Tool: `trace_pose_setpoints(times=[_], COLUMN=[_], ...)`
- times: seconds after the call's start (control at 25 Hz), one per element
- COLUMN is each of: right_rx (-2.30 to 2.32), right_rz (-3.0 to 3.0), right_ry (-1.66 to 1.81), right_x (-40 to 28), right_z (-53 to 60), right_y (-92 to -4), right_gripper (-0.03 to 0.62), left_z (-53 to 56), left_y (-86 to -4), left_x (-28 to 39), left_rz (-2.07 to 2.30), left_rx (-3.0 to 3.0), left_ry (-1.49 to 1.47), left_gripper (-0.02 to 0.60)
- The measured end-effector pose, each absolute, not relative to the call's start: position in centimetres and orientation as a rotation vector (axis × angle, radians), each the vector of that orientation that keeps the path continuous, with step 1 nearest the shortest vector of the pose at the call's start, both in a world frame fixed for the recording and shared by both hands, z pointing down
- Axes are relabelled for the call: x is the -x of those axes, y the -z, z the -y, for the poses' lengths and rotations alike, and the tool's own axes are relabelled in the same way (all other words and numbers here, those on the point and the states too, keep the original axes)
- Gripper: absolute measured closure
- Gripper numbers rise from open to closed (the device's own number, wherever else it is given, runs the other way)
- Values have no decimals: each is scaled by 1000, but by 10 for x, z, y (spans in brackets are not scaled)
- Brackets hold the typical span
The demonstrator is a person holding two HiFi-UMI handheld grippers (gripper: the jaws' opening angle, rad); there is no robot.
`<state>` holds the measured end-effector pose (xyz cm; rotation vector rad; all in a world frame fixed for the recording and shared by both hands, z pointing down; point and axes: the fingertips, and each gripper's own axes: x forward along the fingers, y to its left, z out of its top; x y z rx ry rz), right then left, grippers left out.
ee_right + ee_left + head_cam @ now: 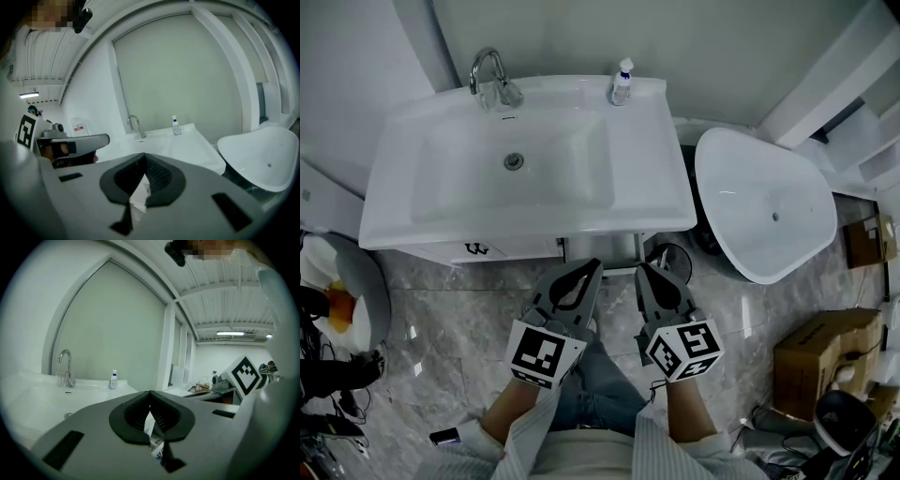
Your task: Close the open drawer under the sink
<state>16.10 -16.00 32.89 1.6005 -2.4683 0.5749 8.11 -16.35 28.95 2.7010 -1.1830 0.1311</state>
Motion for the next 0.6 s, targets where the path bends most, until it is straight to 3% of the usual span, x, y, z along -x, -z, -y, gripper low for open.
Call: trace_pose_setpoints(times=[0.6], right_rx=[-1612], right_rz=[2382], right_ry=[-629], right_x=[-167], right_z=[141], right_y=[-415], right_gripper=[585], left_z=[137], left_y=[-366], left_x=[-80], left_rz=[1179], left_rx=[-2647], left_ry=[-189], left_gripper=[566])
